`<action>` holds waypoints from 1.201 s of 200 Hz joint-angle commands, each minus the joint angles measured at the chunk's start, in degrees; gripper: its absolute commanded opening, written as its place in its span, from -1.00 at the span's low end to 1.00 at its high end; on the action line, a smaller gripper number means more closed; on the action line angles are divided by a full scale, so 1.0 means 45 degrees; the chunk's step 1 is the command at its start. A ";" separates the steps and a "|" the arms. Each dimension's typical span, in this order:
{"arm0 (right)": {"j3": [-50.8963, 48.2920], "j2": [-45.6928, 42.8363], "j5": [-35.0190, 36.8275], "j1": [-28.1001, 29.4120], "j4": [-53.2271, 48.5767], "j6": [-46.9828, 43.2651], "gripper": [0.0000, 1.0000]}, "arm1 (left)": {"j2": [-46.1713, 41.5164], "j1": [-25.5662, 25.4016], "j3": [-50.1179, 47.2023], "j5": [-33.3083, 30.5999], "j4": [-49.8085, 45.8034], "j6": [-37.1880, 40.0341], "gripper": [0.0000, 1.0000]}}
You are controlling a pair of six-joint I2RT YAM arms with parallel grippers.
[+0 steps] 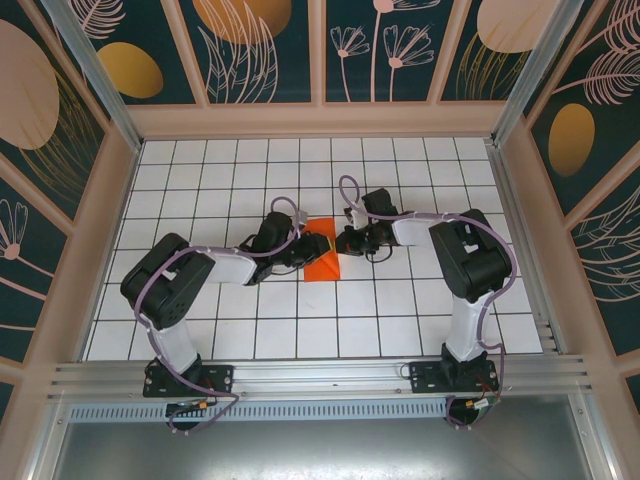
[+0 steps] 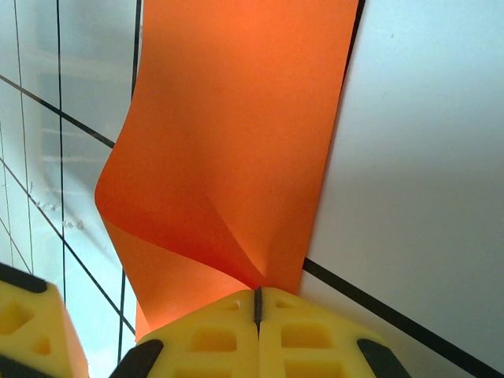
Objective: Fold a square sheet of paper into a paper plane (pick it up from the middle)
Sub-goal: Fold the triangle a second time at the center of the table.
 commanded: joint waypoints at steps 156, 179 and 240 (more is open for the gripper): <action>0.0800 0.0580 0.0115 -0.0002 -0.0350 -0.0359 -1.00 | 0.1286 -0.0084 0.0412 -0.0095 -0.0749 0.0261 -0.55; 0.0809 0.0607 0.0139 -0.0005 -0.0367 -0.0363 -1.00 | 0.1345 -0.0076 0.0417 -0.0064 -0.0729 0.0256 -0.55; 0.0829 0.0670 0.0214 0.0013 -0.0403 -0.0347 -1.00 | 0.1421 -0.0083 0.0412 -0.0054 -0.0759 0.0221 -0.55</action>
